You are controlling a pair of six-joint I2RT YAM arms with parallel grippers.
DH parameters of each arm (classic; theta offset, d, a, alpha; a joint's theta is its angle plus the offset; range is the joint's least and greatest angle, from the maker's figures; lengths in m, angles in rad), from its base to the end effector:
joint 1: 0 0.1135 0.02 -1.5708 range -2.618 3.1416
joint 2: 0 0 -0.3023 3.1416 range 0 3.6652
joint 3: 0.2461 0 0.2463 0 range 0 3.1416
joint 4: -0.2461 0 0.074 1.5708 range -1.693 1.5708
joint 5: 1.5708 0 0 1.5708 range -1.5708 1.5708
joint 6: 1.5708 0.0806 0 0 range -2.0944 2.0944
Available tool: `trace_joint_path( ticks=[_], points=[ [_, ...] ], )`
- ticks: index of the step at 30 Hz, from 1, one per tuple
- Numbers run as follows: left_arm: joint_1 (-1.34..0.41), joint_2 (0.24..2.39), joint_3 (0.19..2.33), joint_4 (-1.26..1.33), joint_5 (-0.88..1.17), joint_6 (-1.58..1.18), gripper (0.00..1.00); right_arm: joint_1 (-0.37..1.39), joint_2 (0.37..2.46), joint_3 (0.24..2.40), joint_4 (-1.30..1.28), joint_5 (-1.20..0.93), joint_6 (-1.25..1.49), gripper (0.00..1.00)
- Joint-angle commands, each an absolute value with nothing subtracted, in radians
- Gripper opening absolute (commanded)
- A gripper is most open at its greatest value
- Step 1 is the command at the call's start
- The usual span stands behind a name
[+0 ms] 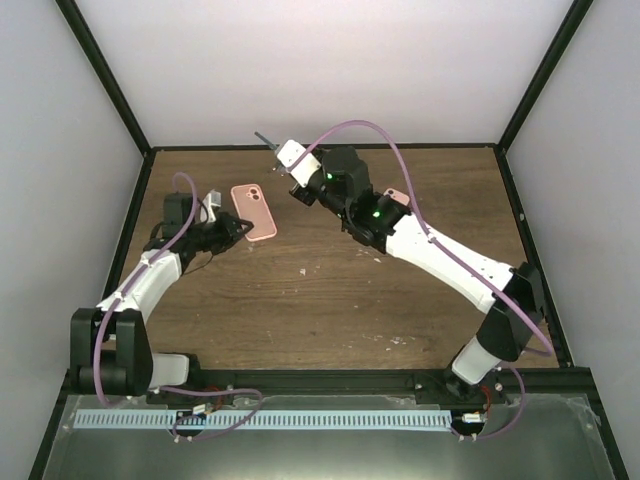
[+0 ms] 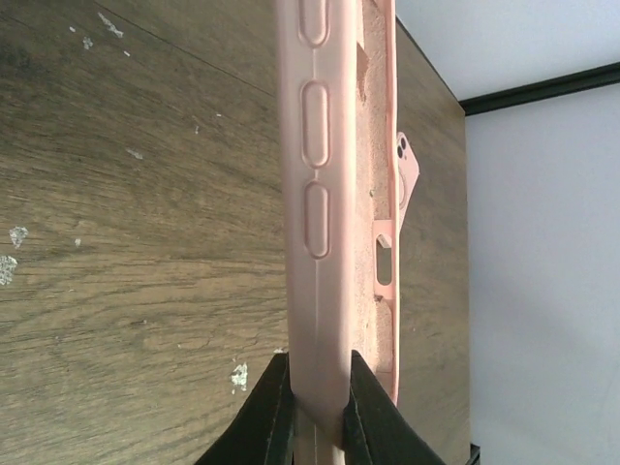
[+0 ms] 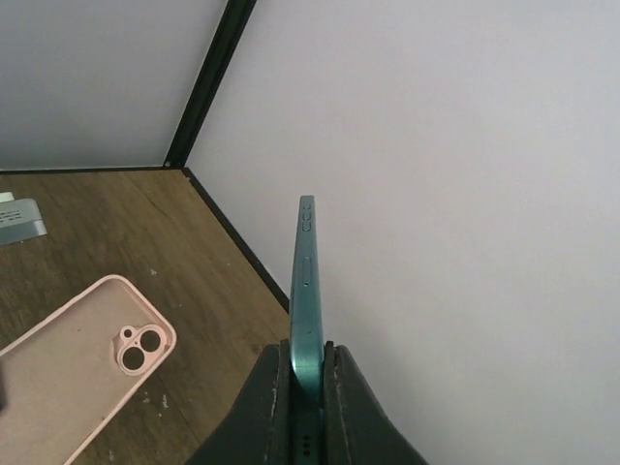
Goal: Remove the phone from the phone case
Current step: Remove the phone case from the phone, then place the phone case at the center of the board.
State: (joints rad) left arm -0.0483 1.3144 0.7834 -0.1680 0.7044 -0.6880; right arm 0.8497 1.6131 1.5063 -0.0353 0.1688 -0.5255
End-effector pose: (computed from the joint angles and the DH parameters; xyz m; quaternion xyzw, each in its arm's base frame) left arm 0.2805 -0.0658 0.2496 -0.1293 0.8535 -0.4344 0.2572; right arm 0.2931 0.3130 0.4280 -0.4351 0.6168 0.0425 0.6545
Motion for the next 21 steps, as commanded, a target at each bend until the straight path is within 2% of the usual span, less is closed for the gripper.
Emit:
trace_joint_path(
  ticks=[1, 7, 11, 21],
  points=[
    [-0.049, 1.31, 0.779, -0.17, 0.737, -0.617, 0.0, 0.817, 1.547, 1.466, -0.02, 0.189, -0.513, 0.01],
    [-0.12, 1.439, 0.815, -0.165, 0.792, -0.589, 0.0, 0.754, 1.482, 1.317, 0.022, 0.232, -0.488, 0.01],
    [-0.177, 1.533, 0.871, -0.159, 0.808, -0.565, 0.0, 0.743, 1.427, 1.191, 0.099, 0.34, -0.452, 0.01],
    [-0.218, 1.773, 0.972, -0.122, 0.82, -0.556, 0.0, 0.736, 1.376, 0.964, 0.179, 0.374, -0.499, 0.01]
  ],
)
